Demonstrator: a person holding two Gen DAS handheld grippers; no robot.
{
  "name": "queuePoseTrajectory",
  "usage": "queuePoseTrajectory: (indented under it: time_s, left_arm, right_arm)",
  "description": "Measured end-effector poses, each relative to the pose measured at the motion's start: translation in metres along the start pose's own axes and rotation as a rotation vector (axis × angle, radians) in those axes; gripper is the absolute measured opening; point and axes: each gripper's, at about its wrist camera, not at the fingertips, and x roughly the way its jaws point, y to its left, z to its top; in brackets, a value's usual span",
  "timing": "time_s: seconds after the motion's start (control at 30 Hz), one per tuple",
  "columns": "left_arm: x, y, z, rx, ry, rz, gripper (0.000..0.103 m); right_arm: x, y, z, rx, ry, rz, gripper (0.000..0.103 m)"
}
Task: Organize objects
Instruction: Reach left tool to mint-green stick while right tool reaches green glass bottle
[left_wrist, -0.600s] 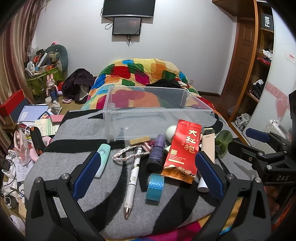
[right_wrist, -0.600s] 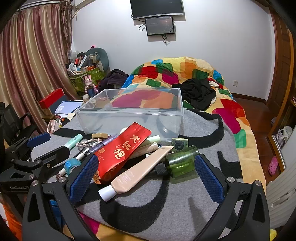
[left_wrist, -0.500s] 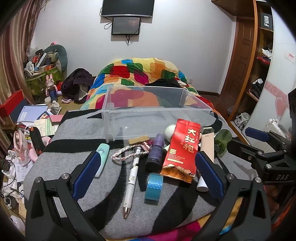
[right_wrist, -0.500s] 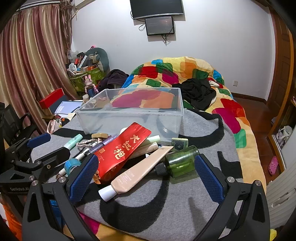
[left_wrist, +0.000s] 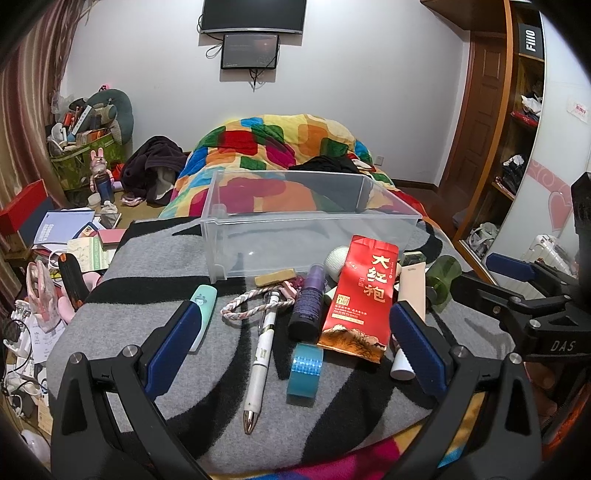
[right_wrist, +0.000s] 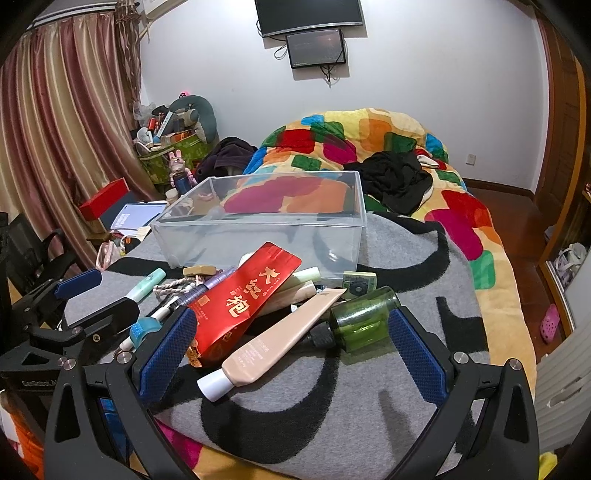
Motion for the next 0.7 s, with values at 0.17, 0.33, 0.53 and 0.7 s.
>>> queuePoseTrajectory:
  time_s: [0.17, 0.33, 0.53, 0.7]
  left_arm:
    - [-0.0014, -0.0005, -0.0008, 0.001, 0.003, -0.005, 0.103]
    - [-0.0020, 0.0000, -0.0006, 0.002, 0.003, -0.008, 0.103]
    - [-0.0008, 0.0000, -0.0007, -0.001, 0.012, -0.020, 0.103]
    - [-0.0007, 0.0051, -0.0024, -0.016, 0.011, -0.029, 0.103]
  right_arm:
    - [-0.0001, 0.0004, -0.0002, 0.000, 0.000, -0.001, 0.103]
    - [-0.0001, 0.0011, -0.0006, 0.000, 0.000, -0.002, 0.103]
    - [0.0005, 0.0013, -0.0009, -0.001, 0.003, -0.002, 0.103]
    - [0.0060, -0.0012, -0.0038, -0.004, 0.022, 0.010, 0.103]
